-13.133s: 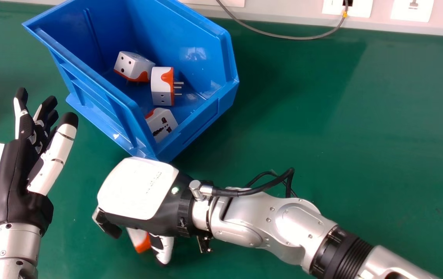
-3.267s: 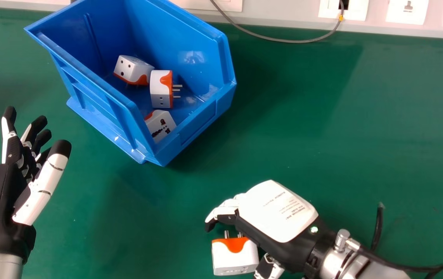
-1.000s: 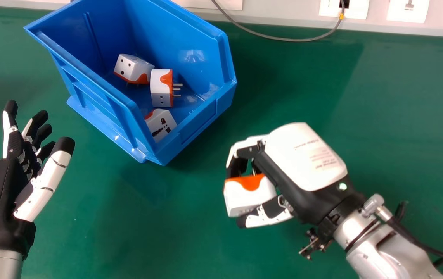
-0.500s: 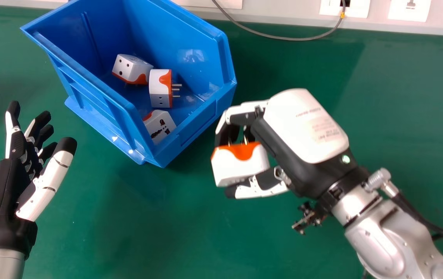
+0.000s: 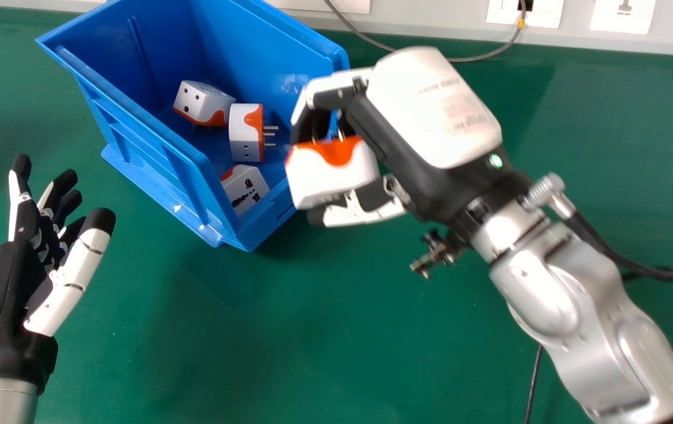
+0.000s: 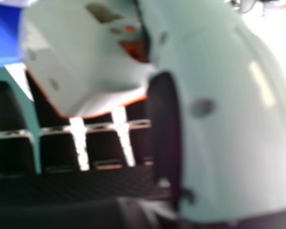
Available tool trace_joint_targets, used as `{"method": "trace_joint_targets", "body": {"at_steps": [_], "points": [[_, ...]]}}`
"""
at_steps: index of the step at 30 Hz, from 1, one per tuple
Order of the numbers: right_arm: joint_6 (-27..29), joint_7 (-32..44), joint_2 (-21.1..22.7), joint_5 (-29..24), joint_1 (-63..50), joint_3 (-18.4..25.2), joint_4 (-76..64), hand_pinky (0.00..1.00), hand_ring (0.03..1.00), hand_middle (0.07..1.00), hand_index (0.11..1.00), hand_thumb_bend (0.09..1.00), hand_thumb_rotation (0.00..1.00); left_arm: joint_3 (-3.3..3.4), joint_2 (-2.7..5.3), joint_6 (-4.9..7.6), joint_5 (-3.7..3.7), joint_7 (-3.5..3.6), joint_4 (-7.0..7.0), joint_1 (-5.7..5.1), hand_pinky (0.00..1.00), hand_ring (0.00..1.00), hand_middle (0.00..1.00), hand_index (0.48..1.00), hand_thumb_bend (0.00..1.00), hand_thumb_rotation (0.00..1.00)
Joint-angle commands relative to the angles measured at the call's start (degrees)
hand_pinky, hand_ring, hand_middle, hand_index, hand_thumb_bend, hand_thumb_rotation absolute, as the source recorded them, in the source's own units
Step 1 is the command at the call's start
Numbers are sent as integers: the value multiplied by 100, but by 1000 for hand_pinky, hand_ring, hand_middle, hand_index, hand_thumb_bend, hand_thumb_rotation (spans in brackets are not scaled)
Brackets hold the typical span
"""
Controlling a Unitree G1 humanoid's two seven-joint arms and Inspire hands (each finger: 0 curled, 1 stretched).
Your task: Pick all objects and put in blue box
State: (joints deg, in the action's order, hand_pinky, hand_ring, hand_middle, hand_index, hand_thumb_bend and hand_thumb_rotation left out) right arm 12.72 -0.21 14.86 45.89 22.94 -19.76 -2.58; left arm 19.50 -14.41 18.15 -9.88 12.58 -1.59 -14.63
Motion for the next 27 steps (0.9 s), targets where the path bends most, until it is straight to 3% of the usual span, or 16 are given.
{"method": "trace_joint_targets", "body": {"at_steps": [1,7,14,22,27], "points": [[121,-273,-109,78,460,-41,192,350,433,512,489,497,0,30,-49,89,-38,30,62,29,905,950,956,934,528,567],[211,-728,-337,390,1379,-305,1262,347,430,518,496,496,0,21,-68,96,61,-23,58,41,906,950,956,935,528,567],[97,-620,-701,288,2362,-456,2403,345,429,522,492,495,0,21,-64,131,148,-57,53,36,906,950,956,934,529,567],[64,-1294,-974,847,3468,-1054,3904,356,424,492,489,496,0,10,-49,164,165,-64,74,23,906,950,956,934,528,568],[127,-1472,-1405,592,4040,-1133,5085,356,431,489,469,497,0,-16,5,178,162,-95,104,6,906,950,956,934,526,568]]}}
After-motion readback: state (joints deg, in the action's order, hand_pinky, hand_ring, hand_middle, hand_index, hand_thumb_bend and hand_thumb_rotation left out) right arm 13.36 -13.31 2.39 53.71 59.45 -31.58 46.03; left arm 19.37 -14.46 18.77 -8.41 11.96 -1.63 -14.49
